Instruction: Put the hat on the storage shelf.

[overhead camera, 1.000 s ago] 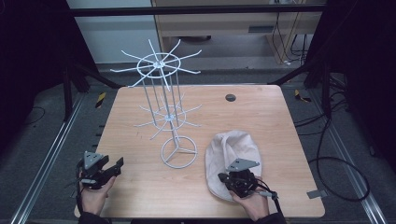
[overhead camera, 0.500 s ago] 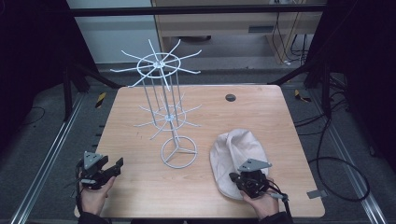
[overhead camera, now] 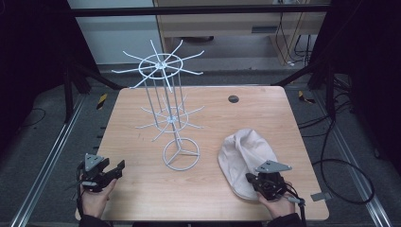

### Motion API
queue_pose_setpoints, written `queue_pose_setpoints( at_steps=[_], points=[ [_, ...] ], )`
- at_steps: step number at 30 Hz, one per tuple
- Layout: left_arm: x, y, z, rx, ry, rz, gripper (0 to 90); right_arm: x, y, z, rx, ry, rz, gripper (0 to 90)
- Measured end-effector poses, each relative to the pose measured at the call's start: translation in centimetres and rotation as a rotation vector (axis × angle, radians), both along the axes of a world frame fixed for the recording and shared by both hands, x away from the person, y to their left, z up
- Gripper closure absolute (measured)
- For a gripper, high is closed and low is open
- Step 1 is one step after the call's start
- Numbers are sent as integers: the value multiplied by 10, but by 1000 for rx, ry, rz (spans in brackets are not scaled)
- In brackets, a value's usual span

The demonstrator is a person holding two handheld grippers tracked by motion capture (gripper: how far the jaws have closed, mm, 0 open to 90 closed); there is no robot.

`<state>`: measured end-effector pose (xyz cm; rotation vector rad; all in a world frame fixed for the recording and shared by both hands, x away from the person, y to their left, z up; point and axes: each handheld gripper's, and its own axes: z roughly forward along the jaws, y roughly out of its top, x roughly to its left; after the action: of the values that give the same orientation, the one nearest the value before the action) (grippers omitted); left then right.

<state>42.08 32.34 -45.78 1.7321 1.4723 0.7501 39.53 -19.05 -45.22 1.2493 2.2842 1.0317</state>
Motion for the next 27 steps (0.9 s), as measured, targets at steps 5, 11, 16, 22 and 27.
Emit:
queue_pose_setpoints(
  at_steps=[5,11,16,22,27],
  points=[
    [0,-1,0,3,3,-4,372,1,-10,1,-4,-1,-23,899],
    [0,0,-1,3,5,-2,368,1,-19,3,-2,-4,-47,885],
    [1,-1,-1,4,8,-4,362,-1,-19,11,15,-19,-40,833],
    [1,-1,-2,7,14,-12,352,-4,-21,24,34,-61,-61,749],
    [3,-2,-4,12,25,-15,343,-3,-23,39,18,-89,-85,663]
  ],
)
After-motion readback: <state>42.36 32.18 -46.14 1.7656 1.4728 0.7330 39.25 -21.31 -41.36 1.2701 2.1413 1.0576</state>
